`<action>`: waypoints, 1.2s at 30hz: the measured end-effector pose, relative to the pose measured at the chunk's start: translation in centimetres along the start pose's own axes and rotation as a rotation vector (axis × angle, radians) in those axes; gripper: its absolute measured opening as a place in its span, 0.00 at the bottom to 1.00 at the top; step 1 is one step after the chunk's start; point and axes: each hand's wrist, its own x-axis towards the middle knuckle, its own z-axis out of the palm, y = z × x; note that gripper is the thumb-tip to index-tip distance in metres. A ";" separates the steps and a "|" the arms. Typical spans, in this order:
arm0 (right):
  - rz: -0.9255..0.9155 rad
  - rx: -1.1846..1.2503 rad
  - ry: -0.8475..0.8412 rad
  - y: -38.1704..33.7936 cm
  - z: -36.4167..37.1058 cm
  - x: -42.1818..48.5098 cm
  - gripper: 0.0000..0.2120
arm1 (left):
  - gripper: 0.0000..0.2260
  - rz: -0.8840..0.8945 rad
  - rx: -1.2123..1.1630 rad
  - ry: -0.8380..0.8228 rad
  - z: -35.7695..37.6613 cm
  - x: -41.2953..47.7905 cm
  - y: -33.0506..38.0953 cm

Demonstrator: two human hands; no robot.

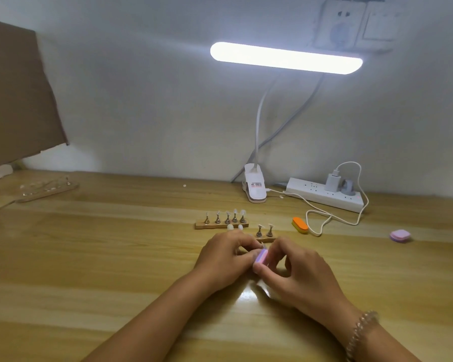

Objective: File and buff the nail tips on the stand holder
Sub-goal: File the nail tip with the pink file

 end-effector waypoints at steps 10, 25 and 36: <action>-0.021 -0.172 -0.064 0.2 0.1 -0.5 0.18 | 0.11 0.013 0.010 -0.012 -0.1 -0.3 0.1; 0.017 -0.161 0.015 0.6 0.2 -0.2 0.16 | 0.08 0.000 -0.011 -0.046 -0.4 -0.3 0.3; 0.058 0.111 -0.010 0.6 0.0 0.2 0.14 | 0.08 -0.001 -0.037 -0.094 -0.5 -0.4 0.4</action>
